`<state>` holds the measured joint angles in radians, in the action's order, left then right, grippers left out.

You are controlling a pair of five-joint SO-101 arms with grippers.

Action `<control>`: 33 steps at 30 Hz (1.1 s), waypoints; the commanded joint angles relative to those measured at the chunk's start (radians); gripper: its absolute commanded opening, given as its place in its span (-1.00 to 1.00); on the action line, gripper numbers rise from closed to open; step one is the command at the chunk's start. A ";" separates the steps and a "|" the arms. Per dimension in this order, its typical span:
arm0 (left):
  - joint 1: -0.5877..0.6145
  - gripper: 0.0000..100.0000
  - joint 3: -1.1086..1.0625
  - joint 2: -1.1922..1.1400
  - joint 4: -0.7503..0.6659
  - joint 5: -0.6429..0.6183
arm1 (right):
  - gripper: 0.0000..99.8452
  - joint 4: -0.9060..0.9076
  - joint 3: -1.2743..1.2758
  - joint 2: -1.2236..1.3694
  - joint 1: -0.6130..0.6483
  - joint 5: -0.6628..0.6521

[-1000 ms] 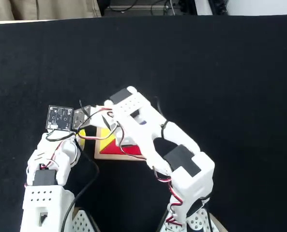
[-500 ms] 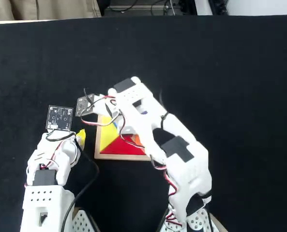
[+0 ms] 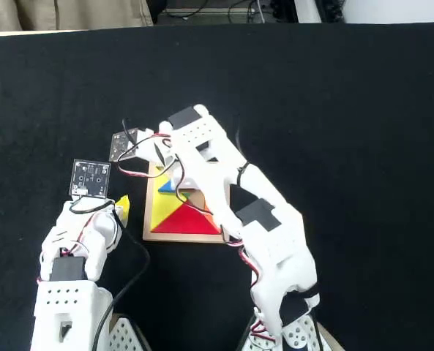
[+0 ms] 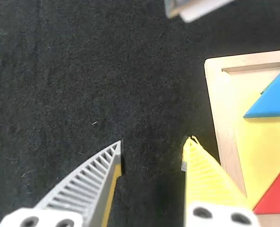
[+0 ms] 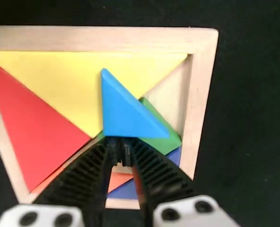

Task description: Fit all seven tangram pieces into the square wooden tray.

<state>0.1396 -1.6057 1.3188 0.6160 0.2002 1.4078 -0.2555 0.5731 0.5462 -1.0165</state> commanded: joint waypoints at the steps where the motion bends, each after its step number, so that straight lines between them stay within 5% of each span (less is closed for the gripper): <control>1: -0.005 -0.57 0.005 0.011 -0.015 -0.003 | -0.98 0.091 -0.099 -0.007 0.005 -0.012; 9: -0.005 -0.57 0.005 0.011 -0.015 -0.003 | -0.98 0.238 -0.202 0.001 0.074 -0.014; 33: 0.125 -0.58 0.041 0.011 -0.011 -0.115 | -0.98 -0.035 -0.047 0.002 0.069 -0.006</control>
<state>0.2455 -1.6057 1.3188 0.6160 0.1005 1.4216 -0.2984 0.5792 0.6383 -1.0165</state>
